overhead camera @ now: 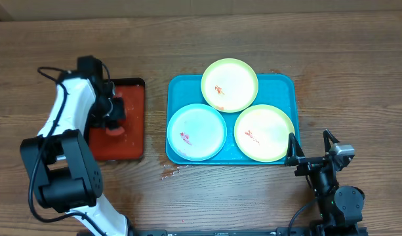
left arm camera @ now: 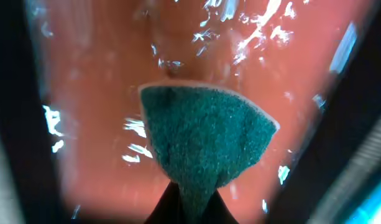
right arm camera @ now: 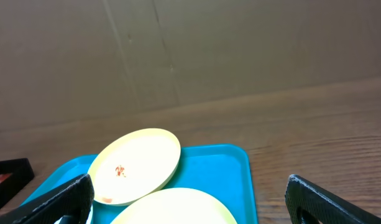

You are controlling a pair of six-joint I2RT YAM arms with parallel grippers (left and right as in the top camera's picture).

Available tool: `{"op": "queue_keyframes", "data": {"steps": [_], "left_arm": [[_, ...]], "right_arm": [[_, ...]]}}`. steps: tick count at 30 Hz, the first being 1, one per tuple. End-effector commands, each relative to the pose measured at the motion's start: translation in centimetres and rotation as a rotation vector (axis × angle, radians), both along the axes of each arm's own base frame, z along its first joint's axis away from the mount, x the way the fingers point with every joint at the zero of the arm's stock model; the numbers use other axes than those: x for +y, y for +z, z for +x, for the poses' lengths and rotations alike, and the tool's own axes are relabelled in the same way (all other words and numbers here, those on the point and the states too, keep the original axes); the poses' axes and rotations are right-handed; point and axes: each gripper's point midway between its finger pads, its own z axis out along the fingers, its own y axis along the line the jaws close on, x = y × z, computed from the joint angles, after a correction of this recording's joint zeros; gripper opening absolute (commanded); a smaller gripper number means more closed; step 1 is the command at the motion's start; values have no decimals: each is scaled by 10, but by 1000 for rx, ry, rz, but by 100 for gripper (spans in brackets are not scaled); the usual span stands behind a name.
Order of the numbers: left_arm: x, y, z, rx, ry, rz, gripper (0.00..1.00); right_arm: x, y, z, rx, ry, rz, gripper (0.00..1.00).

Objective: Clean dirty plates on tray and stack at the side
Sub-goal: 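Move the sponge with the left gripper onto the white plate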

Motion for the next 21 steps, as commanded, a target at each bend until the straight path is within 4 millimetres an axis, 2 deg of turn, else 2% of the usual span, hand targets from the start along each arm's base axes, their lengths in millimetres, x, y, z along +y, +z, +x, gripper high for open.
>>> {"op": "queue_keyframes", "data": {"steps": [1, 2, 4, 5, 6, 7, 8, 10, 11, 12, 16, 18, 21], "left_arm": [[2, 98, 36, -235, 62, -3, 4], [-8, 115, 36, -264, 60, -45, 4], [-40, 143, 33, -324, 24, -195, 4], [-50, 149, 31, -335, 11, -241, 4], [-74, 156, 24, -334, -23, -328, 4], [-81, 157, 20, -325, -36, -349, 4], [-98, 154, 12, -293, -68, -375, 4], [-124, 141, -1, -228, -129, -391, 4], [-144, 128, -10, -186, -181, -399, 4], [-152, 122, -12, -175, -203, -402, 4], [-207, 69, -32, -120, -358, -397, 4], [-218, 41, -37, -119, -371, -333, 4], [-219, 3, -41, -148, -323, -194, 4]], "right_arm": [[0, -2, 0, -6, -2, -6, 100], [0, -2, 0, -6, -2, -6, 100], [0, -2, 0, -6, -2, -6, 100], [0, -2, 0, -6, -2, -6, 100], [0, -2, 0, -6, -2, -6, 100], [0, -2, 0, -6, -2, -6, 100], [0, -2, 0, -6, -2, -6, 100], [0, -2, 0, -6, -2, -6, 100], [0, -2, 0, -6, -2, -6, 100], [0, -2, 0, -6, -2, -6, 100], [0, -2, 0, -6, -2, -6, 100], [0, -2, 0, -6, -2, -6, 100], [0, -2, 0, -6, -2, -6, 100]]}}
